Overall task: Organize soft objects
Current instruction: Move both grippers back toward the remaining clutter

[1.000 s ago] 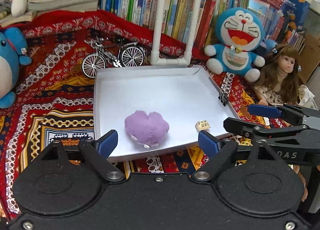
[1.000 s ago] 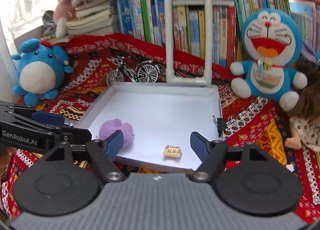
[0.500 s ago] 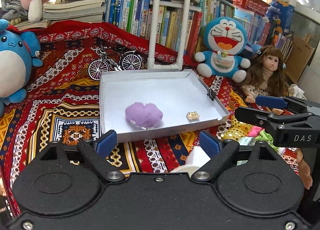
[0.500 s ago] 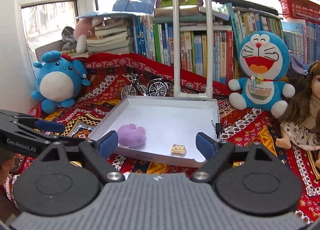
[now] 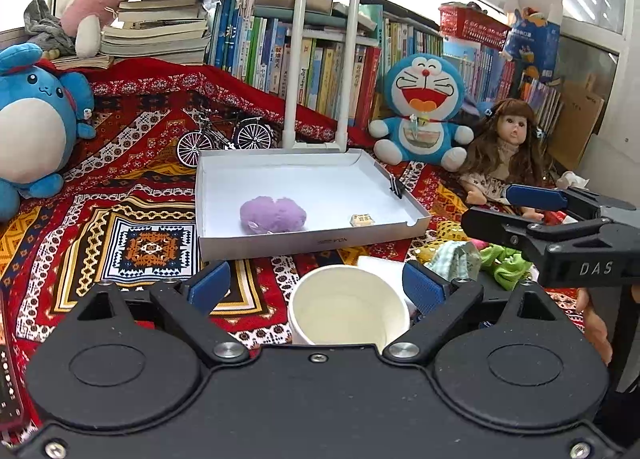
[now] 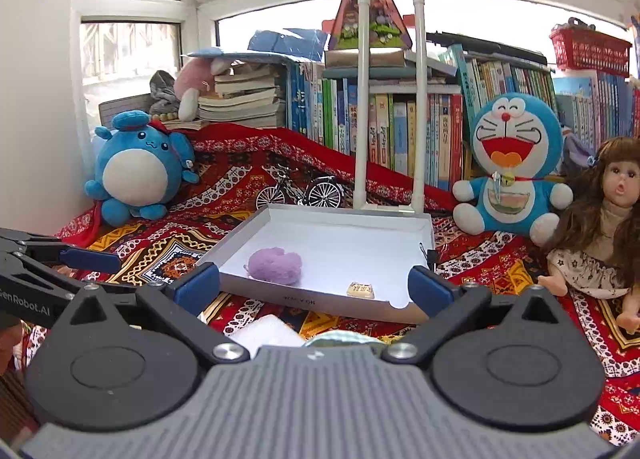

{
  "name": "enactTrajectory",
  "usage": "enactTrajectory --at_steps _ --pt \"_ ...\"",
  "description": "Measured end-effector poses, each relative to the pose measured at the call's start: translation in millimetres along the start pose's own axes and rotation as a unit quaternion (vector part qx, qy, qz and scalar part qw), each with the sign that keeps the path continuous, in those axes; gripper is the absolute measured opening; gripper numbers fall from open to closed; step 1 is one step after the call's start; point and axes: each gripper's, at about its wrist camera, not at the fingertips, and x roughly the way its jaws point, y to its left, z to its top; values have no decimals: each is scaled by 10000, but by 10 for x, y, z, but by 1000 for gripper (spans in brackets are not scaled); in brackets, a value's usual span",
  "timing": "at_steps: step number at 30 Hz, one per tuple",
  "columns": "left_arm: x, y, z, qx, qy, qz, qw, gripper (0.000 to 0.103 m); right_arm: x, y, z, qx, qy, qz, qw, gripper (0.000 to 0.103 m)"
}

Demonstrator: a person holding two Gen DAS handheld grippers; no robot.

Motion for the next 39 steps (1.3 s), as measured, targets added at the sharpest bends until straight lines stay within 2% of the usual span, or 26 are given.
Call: enactTrajectory --at_steps 7,15,23,30,39 --pt "-106 -35 -207 -27 -191 127 9997 95 -94 103 -146 -174 -170 2 9997 103" --pt "-201 -104 -464 95 -387 351 9986 95 -160 129 -316 -55 -353 -98 9993 103" --pt "-268 -96 -665 62 -454 402 9981 98 -255 112 -477 122 -561 -119 9983 103" --pt "-279 -83 -758 165 -504 561 9970 100 -285 86 -602 267 -561 -79 9980 103" --pt "-252 -8 -843 56 -435 644 9970 101 -290 92 -754 415 -485 -23 9980 103"
